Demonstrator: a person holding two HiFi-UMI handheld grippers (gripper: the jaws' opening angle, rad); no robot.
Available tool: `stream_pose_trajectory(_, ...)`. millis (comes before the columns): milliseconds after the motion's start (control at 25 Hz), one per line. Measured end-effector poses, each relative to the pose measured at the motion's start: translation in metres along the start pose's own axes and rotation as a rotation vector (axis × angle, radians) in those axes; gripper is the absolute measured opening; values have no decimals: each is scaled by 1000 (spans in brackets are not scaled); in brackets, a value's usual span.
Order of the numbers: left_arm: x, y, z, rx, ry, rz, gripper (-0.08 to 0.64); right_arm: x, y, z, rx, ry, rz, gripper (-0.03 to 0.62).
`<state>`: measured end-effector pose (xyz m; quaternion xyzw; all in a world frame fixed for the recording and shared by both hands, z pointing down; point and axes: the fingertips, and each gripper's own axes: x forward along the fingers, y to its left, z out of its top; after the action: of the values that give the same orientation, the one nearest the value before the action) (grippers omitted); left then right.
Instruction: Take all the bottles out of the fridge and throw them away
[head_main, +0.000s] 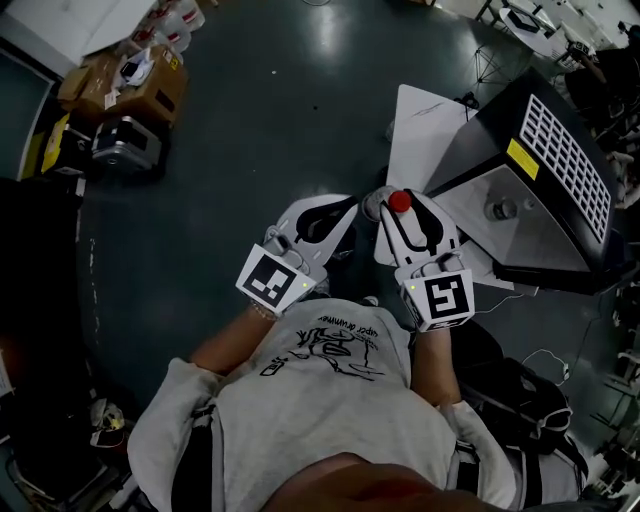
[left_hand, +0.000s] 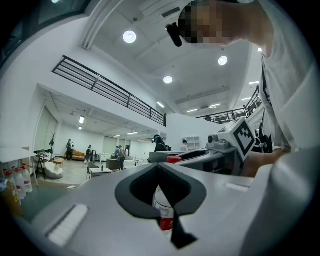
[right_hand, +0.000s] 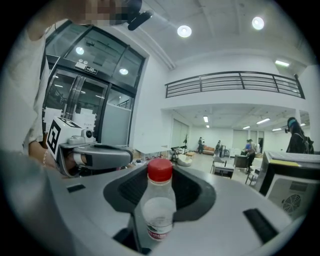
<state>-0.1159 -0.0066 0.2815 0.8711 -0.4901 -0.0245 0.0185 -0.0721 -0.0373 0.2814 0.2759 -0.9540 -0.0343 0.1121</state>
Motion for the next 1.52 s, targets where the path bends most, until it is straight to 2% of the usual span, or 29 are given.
stream_pose_trajectory(480, -22, 15, -4, 3, 9, 44, 8, 20, 21, 3, -6, -6, 55, 153)
stream_pose_trajectory(1040, -13, 7, -8, -11, 14, 116, 8, 17, 13, 1, -38, -11, 140, 153)
stream_pose_trajectory(1520, -7, 8, -27, -51, 52, 152, 8, 22, 8, -18, -11, 28, 183, 153)
